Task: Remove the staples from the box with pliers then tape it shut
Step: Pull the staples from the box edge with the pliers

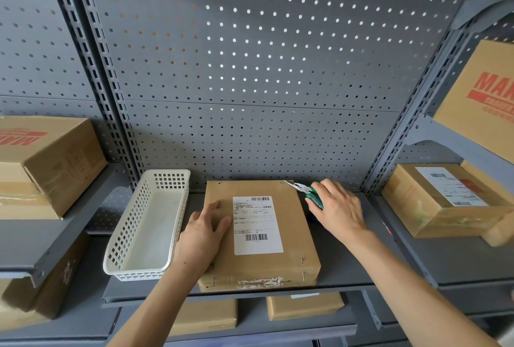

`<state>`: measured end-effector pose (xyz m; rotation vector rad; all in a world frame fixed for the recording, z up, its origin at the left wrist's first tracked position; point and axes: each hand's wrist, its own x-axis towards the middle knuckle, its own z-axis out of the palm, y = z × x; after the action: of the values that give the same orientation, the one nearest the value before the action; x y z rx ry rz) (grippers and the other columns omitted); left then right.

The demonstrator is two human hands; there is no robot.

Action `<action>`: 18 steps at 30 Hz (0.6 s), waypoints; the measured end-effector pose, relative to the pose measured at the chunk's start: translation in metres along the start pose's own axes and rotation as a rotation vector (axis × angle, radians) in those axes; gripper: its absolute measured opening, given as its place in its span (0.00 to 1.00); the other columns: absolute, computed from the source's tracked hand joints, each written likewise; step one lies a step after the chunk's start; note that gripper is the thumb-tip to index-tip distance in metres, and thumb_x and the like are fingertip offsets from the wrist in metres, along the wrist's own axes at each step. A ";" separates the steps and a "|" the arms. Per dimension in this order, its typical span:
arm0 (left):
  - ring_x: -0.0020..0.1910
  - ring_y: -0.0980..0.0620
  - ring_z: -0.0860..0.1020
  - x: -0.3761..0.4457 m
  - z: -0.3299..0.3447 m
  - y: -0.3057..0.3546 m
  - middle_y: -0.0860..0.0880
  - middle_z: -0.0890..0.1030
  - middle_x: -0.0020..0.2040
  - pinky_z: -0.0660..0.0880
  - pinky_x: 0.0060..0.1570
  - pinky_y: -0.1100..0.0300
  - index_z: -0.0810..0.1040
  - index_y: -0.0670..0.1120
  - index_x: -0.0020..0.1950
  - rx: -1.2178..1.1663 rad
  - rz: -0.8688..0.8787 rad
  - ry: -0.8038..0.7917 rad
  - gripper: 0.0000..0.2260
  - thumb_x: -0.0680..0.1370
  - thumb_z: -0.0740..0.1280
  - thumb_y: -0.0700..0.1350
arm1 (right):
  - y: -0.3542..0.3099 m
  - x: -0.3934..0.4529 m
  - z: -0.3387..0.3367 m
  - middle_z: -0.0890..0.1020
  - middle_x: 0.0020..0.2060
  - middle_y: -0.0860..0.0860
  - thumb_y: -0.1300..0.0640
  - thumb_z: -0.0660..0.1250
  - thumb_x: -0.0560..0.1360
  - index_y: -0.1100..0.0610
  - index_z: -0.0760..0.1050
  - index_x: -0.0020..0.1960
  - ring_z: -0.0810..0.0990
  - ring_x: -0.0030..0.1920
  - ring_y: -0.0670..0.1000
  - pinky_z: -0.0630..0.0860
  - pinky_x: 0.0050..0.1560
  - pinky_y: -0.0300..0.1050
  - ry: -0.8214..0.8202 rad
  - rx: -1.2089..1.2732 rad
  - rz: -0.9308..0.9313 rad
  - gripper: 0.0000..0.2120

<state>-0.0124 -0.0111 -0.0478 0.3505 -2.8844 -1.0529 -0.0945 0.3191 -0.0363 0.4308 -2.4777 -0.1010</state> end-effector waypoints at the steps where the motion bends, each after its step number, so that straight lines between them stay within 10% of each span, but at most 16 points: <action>1: 0.48 0.45 0.79 0.000 0.000 0.001 0.50 0.74 0.58 0.81 0.47 0.48 0.62 0.65 0.72 0.003 -0.001 -0.001 0.23 0.78 0.57 0.67 | 0.000 0.000 -0.001 0.79 0.46 0.51 0.45 0.72 0.77 0.56 0.80 0.56 0.81 0.44 0.54 0.76 0.32 0.47 0.000 0.000 0.003 0.15; 18: 0.52 0.45 0.79 -0.003 -0.003 0.002 0.50 0.74 0.62 0.79 0.51 0.47 0.63 0.64 0.73 -0.013 0.009 -0.009 0.24 0.78 0.58 0.67 | -0.008 0.003 -0.018 0.82 0.47 0.50 0.46 0.75 0.75 0.56 0.81 0.56 0.83 0.44 0.54 0.77 0.31 0.47 0.023 0.075 0.041 0.16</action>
<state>-0.0093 -0.0110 -0.0437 0.3325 -2.8823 -1.0741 -0.0845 0.3110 -0.0214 0.4095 -2.4726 0.0137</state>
